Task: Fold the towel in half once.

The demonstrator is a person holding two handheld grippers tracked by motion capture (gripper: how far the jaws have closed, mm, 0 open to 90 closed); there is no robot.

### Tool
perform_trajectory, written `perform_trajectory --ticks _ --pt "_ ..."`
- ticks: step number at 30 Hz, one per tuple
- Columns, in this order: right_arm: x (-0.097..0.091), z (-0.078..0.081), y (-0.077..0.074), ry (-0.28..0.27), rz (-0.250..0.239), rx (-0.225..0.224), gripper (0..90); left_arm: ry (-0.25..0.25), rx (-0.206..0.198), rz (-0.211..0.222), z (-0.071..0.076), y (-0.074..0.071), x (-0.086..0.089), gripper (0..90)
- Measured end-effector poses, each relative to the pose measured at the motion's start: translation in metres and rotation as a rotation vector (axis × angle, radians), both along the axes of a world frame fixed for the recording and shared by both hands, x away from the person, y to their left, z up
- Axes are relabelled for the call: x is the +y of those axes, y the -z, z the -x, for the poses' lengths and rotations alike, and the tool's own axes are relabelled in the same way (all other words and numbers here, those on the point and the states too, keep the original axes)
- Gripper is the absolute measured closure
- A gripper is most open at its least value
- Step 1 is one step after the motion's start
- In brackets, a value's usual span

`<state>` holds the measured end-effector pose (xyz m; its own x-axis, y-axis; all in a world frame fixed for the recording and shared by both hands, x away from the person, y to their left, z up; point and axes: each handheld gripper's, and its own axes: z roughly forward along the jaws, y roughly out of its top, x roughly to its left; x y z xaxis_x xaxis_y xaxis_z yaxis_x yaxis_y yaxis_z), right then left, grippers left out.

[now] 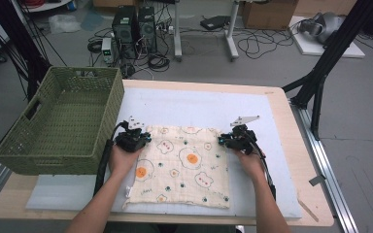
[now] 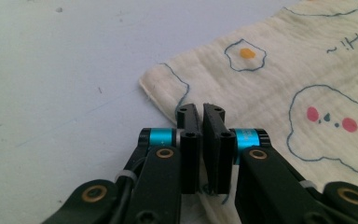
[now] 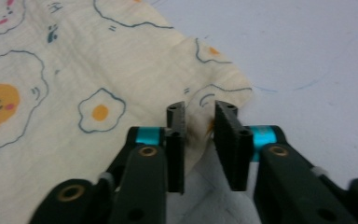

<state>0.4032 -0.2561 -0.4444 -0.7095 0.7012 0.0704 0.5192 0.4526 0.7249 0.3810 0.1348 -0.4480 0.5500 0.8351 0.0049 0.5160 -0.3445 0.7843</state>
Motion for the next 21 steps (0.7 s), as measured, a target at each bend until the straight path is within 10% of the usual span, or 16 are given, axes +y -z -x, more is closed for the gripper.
perform_trajectory --ticks 21 --pt "-0.017 0.029 -0.035 -0.066 -0.167 -0.059 85.5 0.064 -0.094 0.084 0.023 -0.032 0.012 87.4"
